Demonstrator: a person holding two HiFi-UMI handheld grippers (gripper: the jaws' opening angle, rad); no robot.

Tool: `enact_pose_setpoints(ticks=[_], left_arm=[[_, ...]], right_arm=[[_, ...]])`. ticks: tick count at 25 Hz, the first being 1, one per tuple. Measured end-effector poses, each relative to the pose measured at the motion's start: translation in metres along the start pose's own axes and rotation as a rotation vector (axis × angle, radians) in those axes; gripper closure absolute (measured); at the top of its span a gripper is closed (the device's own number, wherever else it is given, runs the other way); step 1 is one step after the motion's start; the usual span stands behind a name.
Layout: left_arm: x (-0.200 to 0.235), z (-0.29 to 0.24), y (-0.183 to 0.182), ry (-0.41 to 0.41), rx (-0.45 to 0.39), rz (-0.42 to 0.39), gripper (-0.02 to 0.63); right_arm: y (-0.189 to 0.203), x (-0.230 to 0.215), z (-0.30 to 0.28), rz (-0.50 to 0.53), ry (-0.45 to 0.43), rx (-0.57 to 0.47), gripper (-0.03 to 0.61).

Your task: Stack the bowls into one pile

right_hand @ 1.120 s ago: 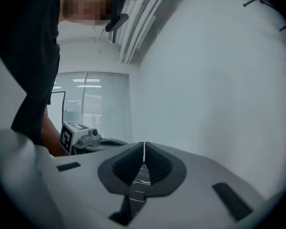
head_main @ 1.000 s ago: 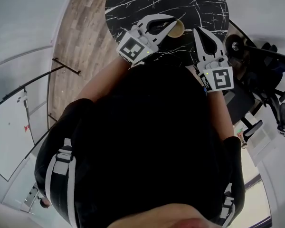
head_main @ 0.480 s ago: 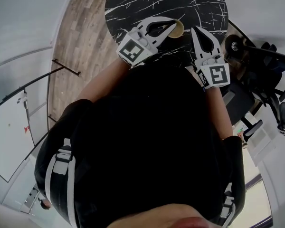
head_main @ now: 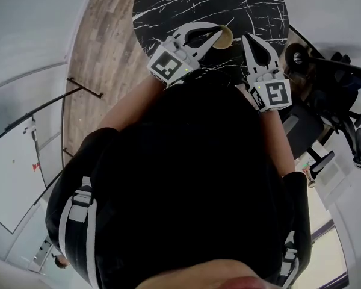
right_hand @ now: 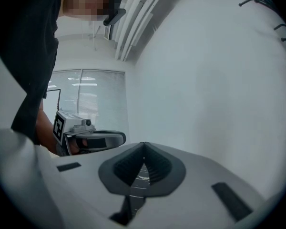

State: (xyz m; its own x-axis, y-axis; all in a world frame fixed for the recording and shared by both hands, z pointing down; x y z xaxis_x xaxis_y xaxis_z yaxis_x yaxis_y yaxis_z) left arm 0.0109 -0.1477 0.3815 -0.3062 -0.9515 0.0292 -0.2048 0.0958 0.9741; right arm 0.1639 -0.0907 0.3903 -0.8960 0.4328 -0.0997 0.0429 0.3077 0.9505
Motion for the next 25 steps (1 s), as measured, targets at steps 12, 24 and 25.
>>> enact_pose_setpoints(ticks=[12,24,25], left_arm=[[0.0004,-0.0017,-0.0014,-0.001,-0.005,0.015,0.611],[-0.0014,-0.0027,0.0005,0.002,-0.001,0.004,0.611],[-0.0016,-0.003,0.0005,0.002,-0.001,0.006,0.611]], right_arm=[[0.0008,-0.0061,-0.0005,-0.021,0.013,0.009,0.577],[0.0039,-0.0063,0.0008,-0.027,0.011,0.011,0.577],[0.004,-0.0065,0.001,-0.028,0.012,0.012,0.577]])
Point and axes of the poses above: the fingertips, and each gripper's own axes: z backward along the fingers, x to its left, y out of its underside, the point moved 7 cm from there along z, backward along the fingers, and after that the axes turned 9 degrees about x, right-handed, at the moved point
